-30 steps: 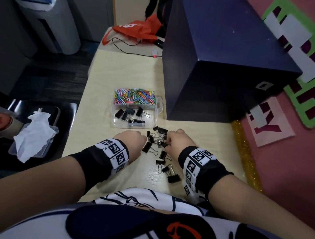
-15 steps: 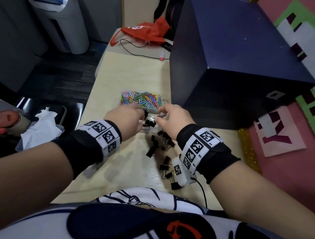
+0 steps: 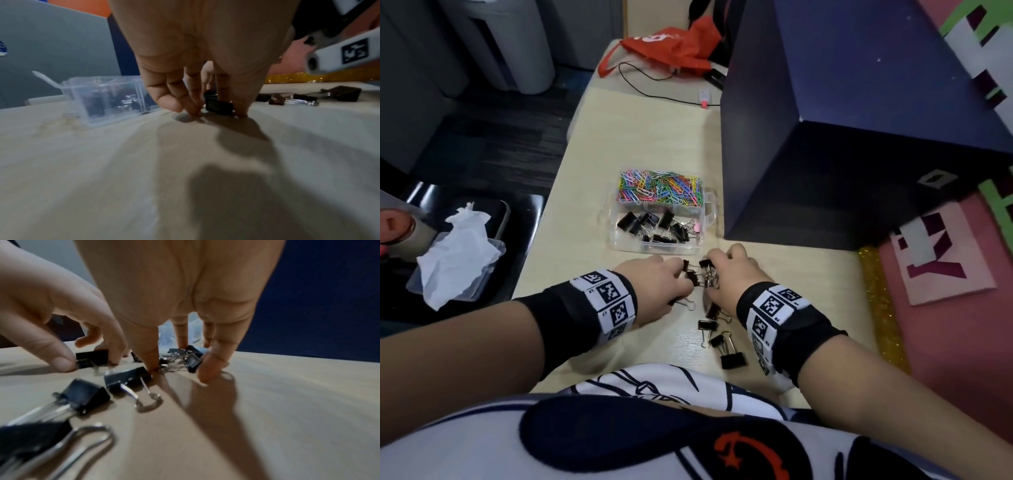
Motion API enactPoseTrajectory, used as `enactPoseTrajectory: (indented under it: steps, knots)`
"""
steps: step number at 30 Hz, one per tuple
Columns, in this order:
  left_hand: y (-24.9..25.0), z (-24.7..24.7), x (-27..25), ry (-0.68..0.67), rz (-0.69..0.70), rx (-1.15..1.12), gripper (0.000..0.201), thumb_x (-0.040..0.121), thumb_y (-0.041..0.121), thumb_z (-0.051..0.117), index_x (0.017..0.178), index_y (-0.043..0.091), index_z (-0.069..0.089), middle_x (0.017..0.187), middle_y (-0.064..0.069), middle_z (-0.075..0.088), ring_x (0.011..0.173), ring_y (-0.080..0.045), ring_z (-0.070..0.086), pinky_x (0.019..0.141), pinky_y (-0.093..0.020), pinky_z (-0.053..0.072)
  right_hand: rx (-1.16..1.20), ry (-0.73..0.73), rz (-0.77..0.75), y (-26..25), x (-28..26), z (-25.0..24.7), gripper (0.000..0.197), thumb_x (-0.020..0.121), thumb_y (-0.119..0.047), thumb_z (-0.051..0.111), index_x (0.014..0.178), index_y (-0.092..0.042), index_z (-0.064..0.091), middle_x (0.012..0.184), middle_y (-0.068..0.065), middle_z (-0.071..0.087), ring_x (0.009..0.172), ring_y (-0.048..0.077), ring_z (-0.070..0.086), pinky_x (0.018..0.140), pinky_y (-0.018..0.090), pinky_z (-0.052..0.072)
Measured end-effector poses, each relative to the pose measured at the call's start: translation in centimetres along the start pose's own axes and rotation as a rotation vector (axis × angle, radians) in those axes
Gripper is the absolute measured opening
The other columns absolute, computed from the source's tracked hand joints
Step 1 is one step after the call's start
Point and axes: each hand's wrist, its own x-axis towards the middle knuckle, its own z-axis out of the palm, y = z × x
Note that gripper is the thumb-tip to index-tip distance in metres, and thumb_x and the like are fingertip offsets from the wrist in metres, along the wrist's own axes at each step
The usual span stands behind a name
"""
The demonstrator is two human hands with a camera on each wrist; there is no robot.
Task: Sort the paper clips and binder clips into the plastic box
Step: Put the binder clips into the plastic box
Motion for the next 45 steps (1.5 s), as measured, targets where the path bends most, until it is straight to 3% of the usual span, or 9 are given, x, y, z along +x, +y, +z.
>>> enactPoseTrajectory:
  steps: [9, 14, 19, 24, 27, 30, 35, 38, 45]
  knots:
    - [-0.8, 0.2, -0.3, 0.018, -0.076, -0.168, 0.026, 0.077, 0.016, 0.053, 0.102, 0.024, 0.05, 0.109, 0.0, 0.041, 0.08, -0.022, 0.051, 0.073, -0.037, 0.052, 0.107, 0.014, 0.07, -0.1, 0.0, 0.3, 0.051, 0.072, -0.029, 0.076, 0.11, -0.027, 0.042, 0.112, 0.0, 0.036, 0.103, 0.026, 0.048, 0.081, 0.036, 0.047]
    - [-2.6, -1.1, -0.9, 0.246, -0.09, -0.256, 0.032, 0.077, 0.018, 0.057, 0.109, 0.022, 0.055, 0.114, -0.002, 0.045, 0.089, -0.024, 0.057, 0.077, -0.037, 0.052, 0.156, 0.032, 0.096, -0.2, -0.1, -0.4, 0.044, 0.073, -0.026, 0.074, 0.103, -0.027, 0.042, 0.11, 0.001, 0.036, 0.092, 0.026, 0.054, 0.076, 0.034, 0.049]
    - [-5.9, -2.5, -1.4, 0.44, -0.261, -0.267, 0.035, 0.079, 0.021, 0.063, 0.113, 0.022, 0.058, 0.115, -0.006, 0.048, 0.095, -0.03, 0.057, 0.078, -0.039, 0.051, 0.186, 0.062, 0.045, -1.0, 0.0, -2.3, 0.033, 0.079, -0.025, 0.07, 0.102, -0.025, 0.047, 0.111, 0.001, 0.039, 0.076, 0.016, 0.053, 0.068, 0.029, 0.045]
    - [-6.1, -2.7, -1.8, 0.459, -0.37, -0.222, 0.04, 0.08, 0.026, 0.06, 0.119, 0.021, 0.054, 0.115, -0.008, 0.049, 0.099, -0.032, 0.055, 0.078, -0.044, 0.052, 0.322, 0.22, -0.101, -3.0, 0.2, -4.9, 0.05, 0.081, -0.042, 0.069, 0.124, -0.027, 0.049, 0.123, 0.005, 0.048, 0.103, 0.021, 0.053, 0.085, 0.027, 0.039]
    - [-4.6, -2.5, -1.8, 0.416, -0.306, -0.198, 0.033, 0.084, 0.026, 0.055, 0.117, 0.019, 0.053, 0.114, -0.006, 0.051, 0.101, -0.029, 0.056, 0.078, -0.038, 0.05, 0.289, 0.247, -0.092, -3.1, 0.5, -5.7, 0.046, 0.088, -0.041, 0.061, 0.128, -0.023, 0.048, 0.126, 0.006, 0.05, 0.108, 0.022, 0.053, 0.088, 0.027, 0.039]
    - [-2.5, -2.0, -1.6, 0.275, -0.175, -0.122, 0.029, 0.09, 0.028, 0.047, 0.119, 0.023, 0.052, 0.117, 0.0, 0.05, 0.103, -0.023, 0.055, 0.08, -0.034, 0.05, 0.066, 0.061, 0.011, -1.8, 0.5, -5.0, 0.045, 0.086, -0.036, 0.062, 0.127, -0.02, 0.049, 0.124, 0.007, 0.048, 0.097, 0.022, 0.052, 0.083, 0.03, 0.043]
    - [0.5, -0.3, 0.3, 0.183, -0.024, -0.03, 0.046, 0.089, 0.02, 0.045, 0.135, 0.027, 0.038, 0.129, -0.003, 0.04, 0.112, -0.027, 0.049, 0.088, -0.041, 0.048, -0.069, -0.08, 0.025, -0.1, -0.5, -1.1, 0.065, 0.073, -0.036, 0.069, 0.129, -0.043, 0.038, 0.121, 0.004, 0.035, 0.106, 0.031, 0.054, 0.092, 0.041, 0.049]
    - [1.1, 0.5, 1.4, 0.171, -0.051, 0.011, 0.045, 0.089, 0.02, 0.045, 0.133, 0.027, 0.037, 0.133, -0.003, 0.037, 0.114, -0.027, 0.045, 0.088, -0.042, 0.048, -0.043, -0.047, -0.064, 0.6, -0.8, 0.0, 0.053, 0.08, -0.027, 0.061, 0.127, -0.041, 0.041, 0.117, 0.003, 0.032, 0.108, 0.029, 0.047, 0.094, 0.041, 0.046]
    - [0.3, 0.9, 2.0, 0.088, -0.145, -0.05, 0.041, 0.078, 0.012, 0.069, 0.112, 0.021, 0.047, 0.111, -0.003, 0.041, 0.107, -0.025, 0.046, 0.081, -0.039, 0.051, 0.039, 0.028, -0.075, 1.6, -0.9, 0.8, 0.036, 0.089, -0.026, 0.056, 0.122, -0.03, 0.042, 0.116, 0.004, 0.035, 0.108, 0.028, 0.045, 0.088, 0.039, 0.047]
